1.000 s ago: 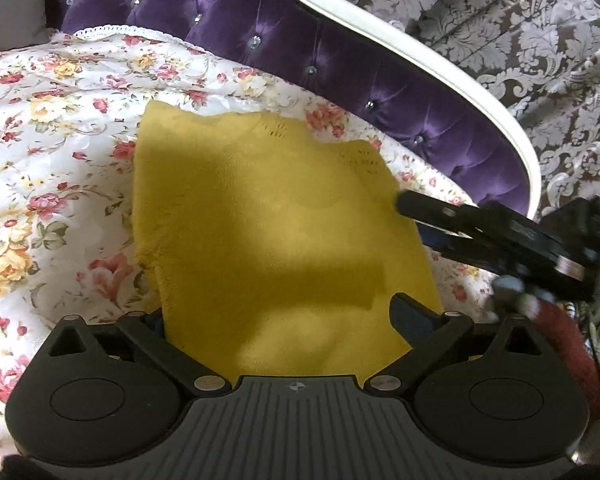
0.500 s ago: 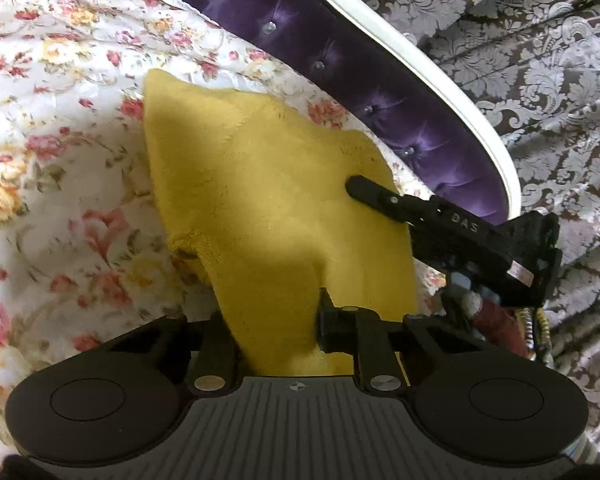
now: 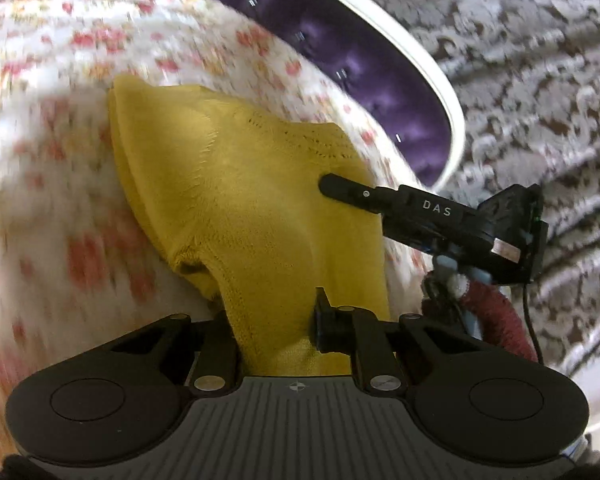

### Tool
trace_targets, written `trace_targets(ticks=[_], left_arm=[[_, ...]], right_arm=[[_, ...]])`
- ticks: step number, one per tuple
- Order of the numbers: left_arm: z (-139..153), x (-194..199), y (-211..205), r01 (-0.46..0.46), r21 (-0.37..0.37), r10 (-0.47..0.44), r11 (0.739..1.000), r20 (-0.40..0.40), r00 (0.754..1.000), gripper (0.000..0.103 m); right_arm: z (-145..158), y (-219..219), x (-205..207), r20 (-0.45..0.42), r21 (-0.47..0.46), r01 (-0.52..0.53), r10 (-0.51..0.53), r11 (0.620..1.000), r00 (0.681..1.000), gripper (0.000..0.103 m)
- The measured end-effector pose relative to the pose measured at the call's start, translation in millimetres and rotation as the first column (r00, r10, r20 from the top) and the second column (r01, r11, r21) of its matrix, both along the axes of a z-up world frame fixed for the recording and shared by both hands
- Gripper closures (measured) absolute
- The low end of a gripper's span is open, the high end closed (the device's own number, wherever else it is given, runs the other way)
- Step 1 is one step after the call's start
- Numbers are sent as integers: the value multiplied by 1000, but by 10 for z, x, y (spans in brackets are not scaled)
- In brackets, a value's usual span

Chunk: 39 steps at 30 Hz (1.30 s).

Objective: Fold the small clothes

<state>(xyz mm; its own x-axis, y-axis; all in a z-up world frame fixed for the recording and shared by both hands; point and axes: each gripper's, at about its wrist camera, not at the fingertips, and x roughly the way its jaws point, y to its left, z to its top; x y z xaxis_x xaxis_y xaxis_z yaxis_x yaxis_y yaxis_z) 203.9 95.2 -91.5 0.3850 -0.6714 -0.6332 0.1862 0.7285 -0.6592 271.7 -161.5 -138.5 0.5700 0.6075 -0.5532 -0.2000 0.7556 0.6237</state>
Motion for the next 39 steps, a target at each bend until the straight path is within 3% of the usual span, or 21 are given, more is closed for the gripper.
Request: trace_targets(ticks=[9, 11, 15, 18, 22, 29, 35, 39], left_arm=[[-69, -875, -197, 90, -36, -92, 995, -65, 994, 87], [-107, -1003, -244, 102, -8, -103, 995, -65, 993, 86], [-259, -1163, -261, 65, 142, -60, 988, -39, 997, 81], [-271, -1249, -194, 25, 148, -24, 989, -10, 1000, 80], [-203, -1411, -147, 34, 273, -56, 961, 74, 996, 80], [112, -1720, -59, 7, 465, -111, 885, 197, 974, 78], [570, -1652, -165, -120, 478, -101, 870, 412, 906, 76], [533, -1223, -498, -147, 485, -107, 862, 458, 883, 60]], right_arm=[[83, -190, -1145, -30, -36, 30, -31, 999, 999, 64], [89, -192, -1350, -8, -68, 26, -27, 997, 1000, 63], [82, -147, -1580, 92, -212, 69, -50, 975, 994, 60], [79, -37, -1681, 190, -334, 108, -45, 936, 981, 55], [65, 73, -1762, 276, -430, 171, -52, 887, 960, 45], [62, -92, -1857, 284, -373, 240, -136, 896, 949, 36], [318, -162, -1949, 364, -326, 311, -185, 893, 913, 30], [331, -91, -1744, 355, -355, 311, -181, 882, 917, 28]])
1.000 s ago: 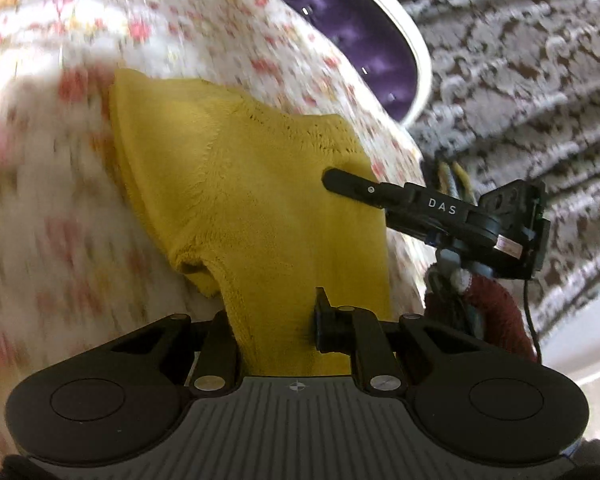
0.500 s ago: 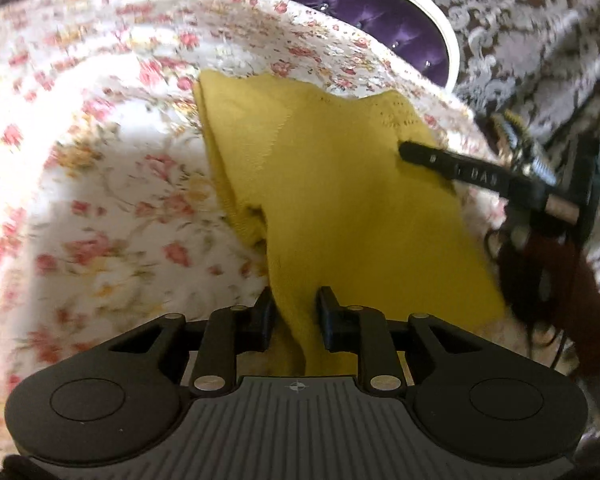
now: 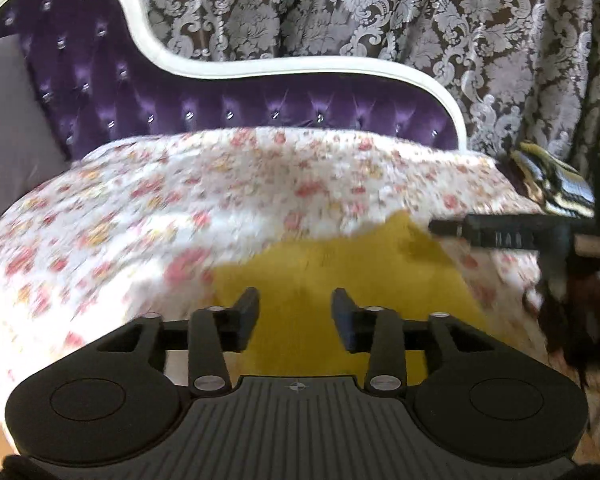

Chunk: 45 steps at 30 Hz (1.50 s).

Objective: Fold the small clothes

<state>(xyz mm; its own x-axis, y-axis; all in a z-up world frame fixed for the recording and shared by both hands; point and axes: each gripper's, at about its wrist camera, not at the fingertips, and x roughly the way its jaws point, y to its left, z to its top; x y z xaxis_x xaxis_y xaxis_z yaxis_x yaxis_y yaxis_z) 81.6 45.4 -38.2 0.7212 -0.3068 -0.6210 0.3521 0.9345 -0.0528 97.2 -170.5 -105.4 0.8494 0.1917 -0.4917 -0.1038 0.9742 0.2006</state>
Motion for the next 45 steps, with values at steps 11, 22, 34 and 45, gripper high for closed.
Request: trace_targets(ticks=[11, 22, 34, 45], left_arm=[[-650, 890, -246, -95, 95, 105, 991, -113, 988, 36], [-299, 678, -156, -138, 11, 138, 990, -120, 983, 29], [-637, -33, -128, -186, 77, 198, 979, -196, 960, 16], [20, -630, -246, -168, -19, 165, 986, -106, 981, 17]], right_arm=[[-355, 73, 338, -133, -117, 15, -31, 993, 991, 18], [-18, 35, -56, -13, -92, 22, -24, 996, 1000, 9], [-326, 116, -660, -160, -226, 24, -62, 974, 985, 2], [289, 83, -1252, 13, -80, 30, -29, 996, 1000, 1]])
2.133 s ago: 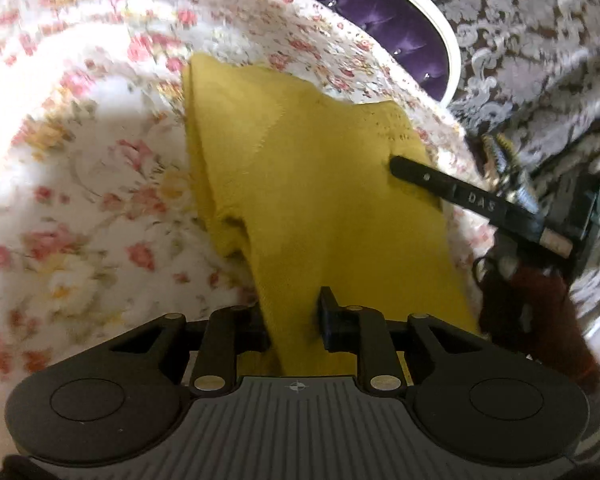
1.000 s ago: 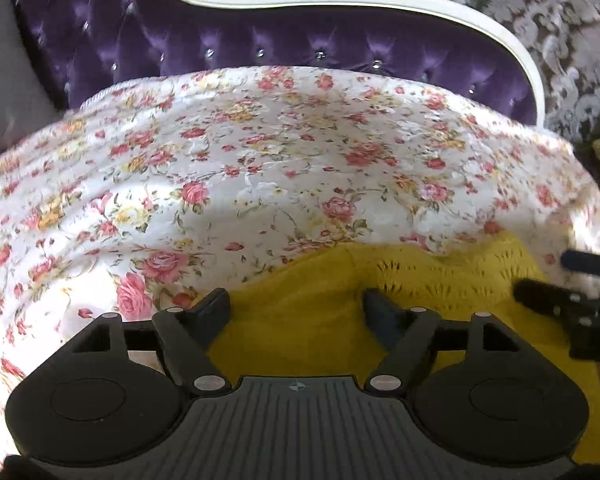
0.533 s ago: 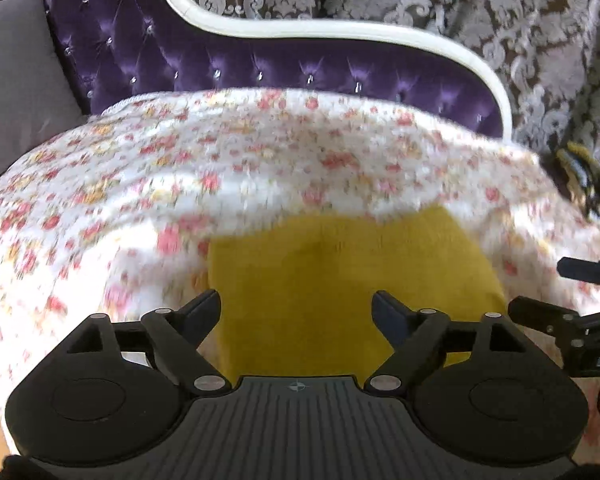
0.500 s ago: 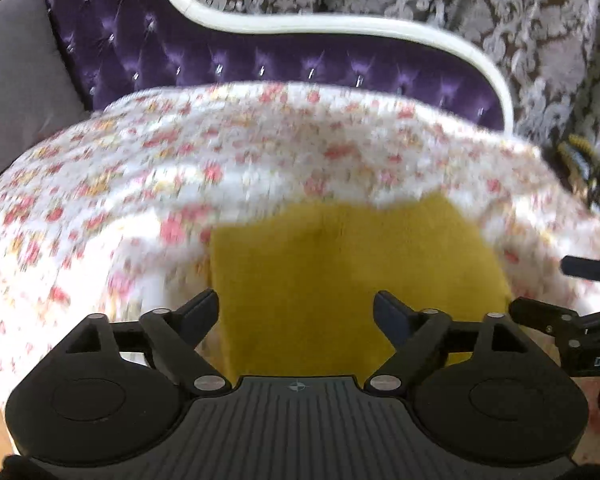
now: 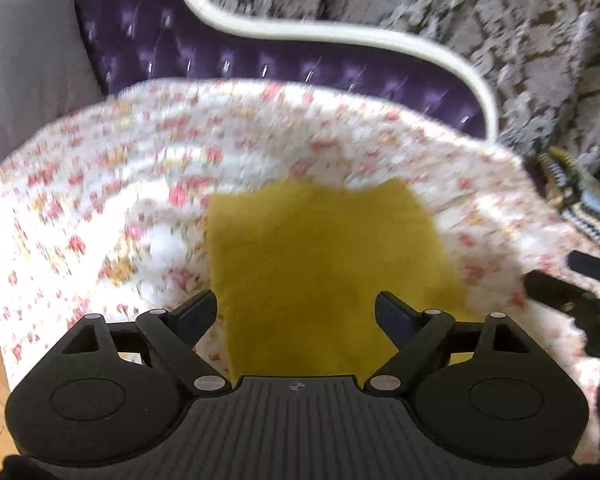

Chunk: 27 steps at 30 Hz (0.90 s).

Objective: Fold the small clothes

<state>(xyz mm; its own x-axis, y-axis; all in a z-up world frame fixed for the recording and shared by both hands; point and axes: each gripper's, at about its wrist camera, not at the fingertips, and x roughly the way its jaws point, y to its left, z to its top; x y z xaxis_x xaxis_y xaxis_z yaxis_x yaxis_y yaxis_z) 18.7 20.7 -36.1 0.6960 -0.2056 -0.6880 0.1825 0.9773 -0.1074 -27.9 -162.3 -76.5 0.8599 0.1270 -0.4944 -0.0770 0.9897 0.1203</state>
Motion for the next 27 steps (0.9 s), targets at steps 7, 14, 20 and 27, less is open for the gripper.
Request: trace_targets(ticks=[7, 14, 20, 27], left_arm=[[414, -429, -205, -18, 65, 11, 998, 106, 994, 17], [361, -574, -53, -115, -78, 115, 990, 6, 993, 17], [307, -644, -69, -211, 63, 211, 975, 1, 977, 17], [269, -740, -35, -234, 78, 234, 969, 6, 972, 18]], right_arm=[[311, 184, -326, 31, -7, 91, -91, 996, 995, 1], [322, 182, -531, 12, 48, 82, -83, 995, 996, 1], [232, 262, -649, -17, 20, 87, -87, 996, 996, 1], [198, 368, -724, -48, 34, 65, -63, 997, 997, 1]])
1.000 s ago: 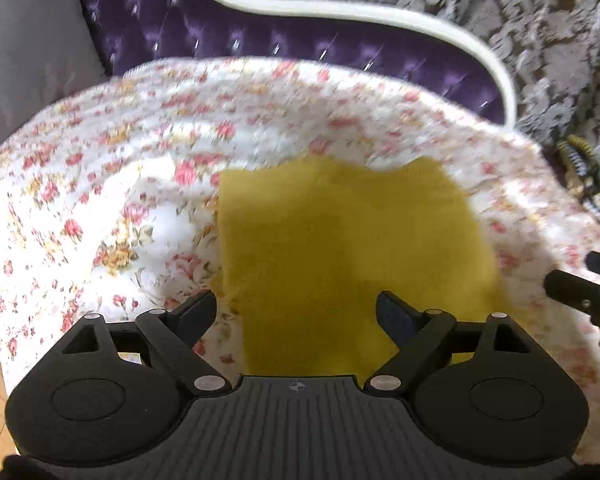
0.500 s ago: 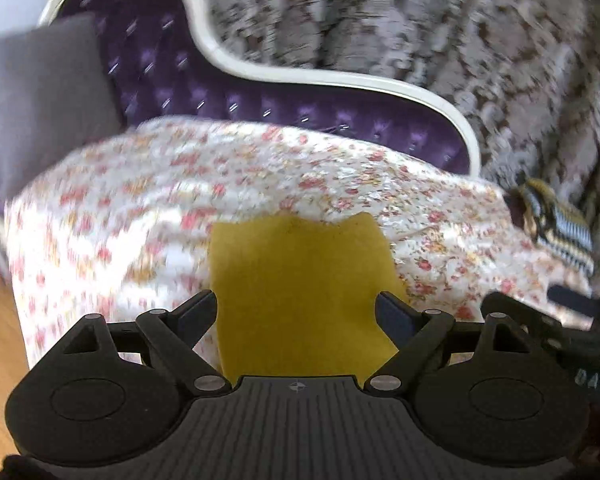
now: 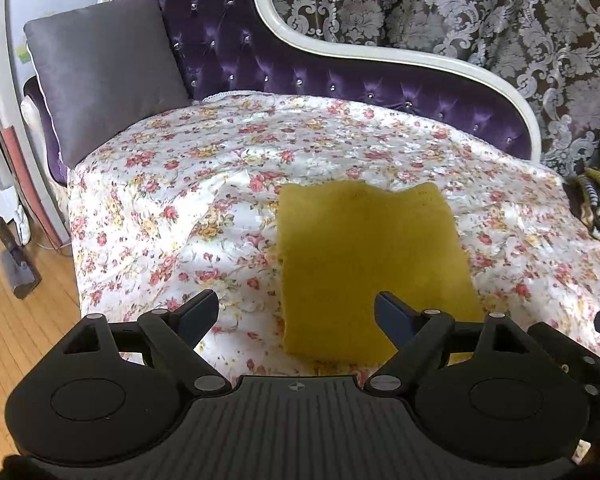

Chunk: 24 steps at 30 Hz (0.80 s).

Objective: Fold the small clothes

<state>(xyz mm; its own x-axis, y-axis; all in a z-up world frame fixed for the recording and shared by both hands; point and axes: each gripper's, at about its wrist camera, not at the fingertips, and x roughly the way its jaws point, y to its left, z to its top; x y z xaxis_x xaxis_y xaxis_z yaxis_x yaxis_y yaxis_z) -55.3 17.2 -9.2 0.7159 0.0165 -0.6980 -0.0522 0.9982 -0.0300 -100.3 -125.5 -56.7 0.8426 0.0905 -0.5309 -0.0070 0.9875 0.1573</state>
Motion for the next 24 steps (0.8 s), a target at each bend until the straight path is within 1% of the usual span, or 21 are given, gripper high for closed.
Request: trace_targets(ticks=[3, 4, 6, 9, 13, 18, 24], left_arm=[[-15, -28, 19, 5, -2, -5, 1000, 2, 1000, 20], [-17, -36, 21, 5, 2, -5, 1000, 3, 1000, 26], [-32, -51, 10, 3, 18, -3, 1000, 0, 1000, 30], [-66, -62, -3, 9, 32, -8, 999, -28, 1000, 30], [-121, -94, 11, 0, 26, 1, 1000, -56, 998, 30], [-189, -142, -4, 13, 26, -10, 1000, -93, 996, 30], [-252, -214, -46, 25, 33, -22, 999, -113, 993, 30]], right_arm=[[7, 31, -30, 1, 8, -9, 9, 1000, 1000, 1], [10, 46, -42, 2, 6, -13, 13, 1000, 1000, 1], [14, 66, -52, 3, 0, -17, 17, 1000, 1000, 1], [22, 87, -64, 1, 0, -27, 27, 1000, 1000, 1], [32, 141, -83, 5, -15, -29, 29, 999, 1000, 1], [30, 162, -102, 4, -17, -32, 32, 999, 999, 1], [14, 140, -135, -4, -8, -20, 20, 1000, 1000, 1]])
